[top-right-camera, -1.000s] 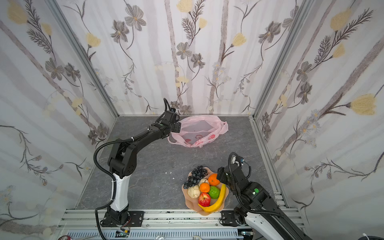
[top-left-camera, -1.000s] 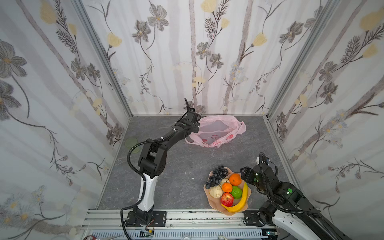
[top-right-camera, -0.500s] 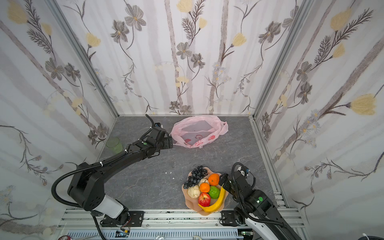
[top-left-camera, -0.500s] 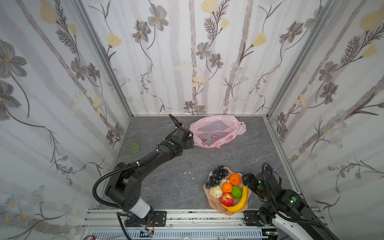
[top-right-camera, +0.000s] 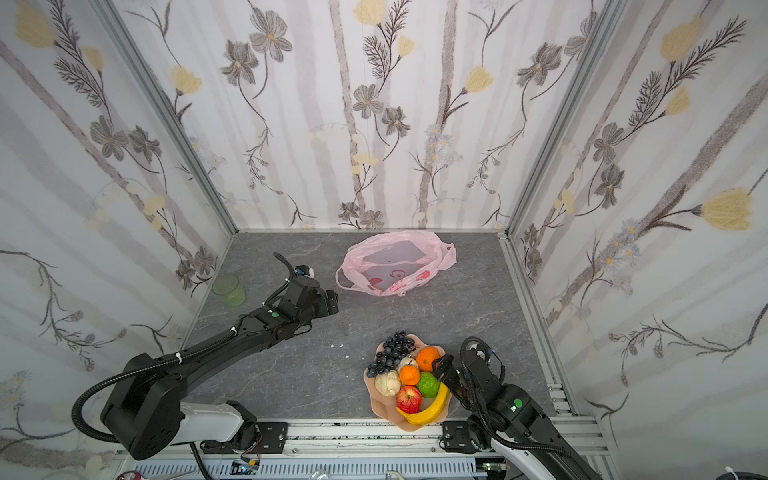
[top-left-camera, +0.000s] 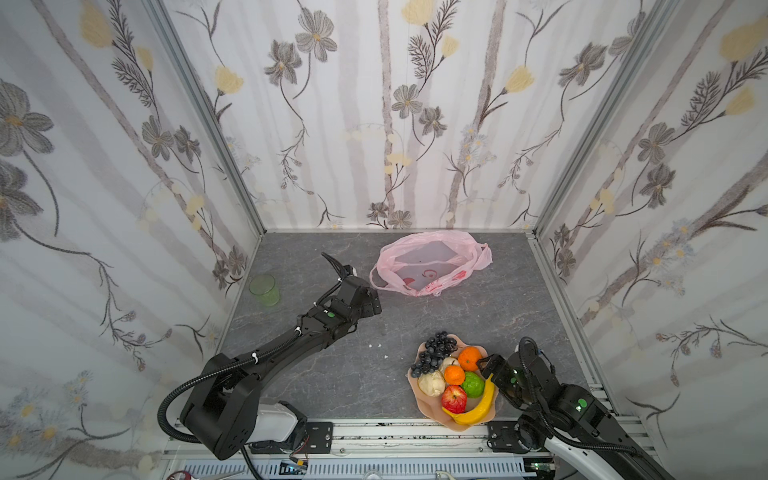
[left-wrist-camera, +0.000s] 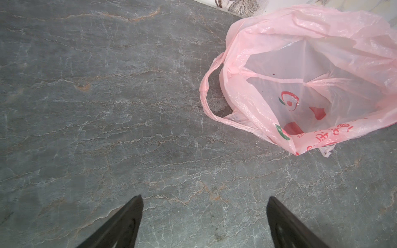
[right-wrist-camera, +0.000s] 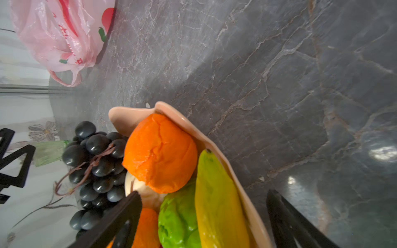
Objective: Take the fake fruits out of the plastic bag
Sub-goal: 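Release the bag with the left gripper while the right gripper withdraws from the bowl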
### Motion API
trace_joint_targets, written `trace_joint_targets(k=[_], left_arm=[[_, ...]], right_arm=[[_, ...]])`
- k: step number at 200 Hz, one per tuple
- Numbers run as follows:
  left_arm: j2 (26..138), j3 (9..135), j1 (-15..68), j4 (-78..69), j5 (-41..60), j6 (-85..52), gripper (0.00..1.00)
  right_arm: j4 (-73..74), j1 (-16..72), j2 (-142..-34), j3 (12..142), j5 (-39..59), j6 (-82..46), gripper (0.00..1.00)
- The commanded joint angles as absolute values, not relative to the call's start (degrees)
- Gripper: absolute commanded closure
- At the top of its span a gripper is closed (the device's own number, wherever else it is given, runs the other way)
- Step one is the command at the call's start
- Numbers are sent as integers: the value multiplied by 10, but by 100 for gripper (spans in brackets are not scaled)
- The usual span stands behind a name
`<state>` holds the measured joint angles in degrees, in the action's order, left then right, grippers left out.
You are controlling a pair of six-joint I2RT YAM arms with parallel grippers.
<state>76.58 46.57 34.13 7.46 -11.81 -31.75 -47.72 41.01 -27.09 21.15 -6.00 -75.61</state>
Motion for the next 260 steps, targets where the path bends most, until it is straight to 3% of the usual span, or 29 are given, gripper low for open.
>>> trace_joint_targets(k=[1,89,192,260], left_arm=[[752,456,340,55,-129,-325,8],[727,428,340,55,-151,-321,8],[701,400,337,55,-171,-322,8],[676,378,332,54,-182,-329,8]], right_arm=[[-421,427,-273,203,-64,-804,9],[-277,530,-367,184,-95,-864,9],[-104,568,-520,190,-86,-858,9],[-118,571,-572,220,-92,-837,0]])
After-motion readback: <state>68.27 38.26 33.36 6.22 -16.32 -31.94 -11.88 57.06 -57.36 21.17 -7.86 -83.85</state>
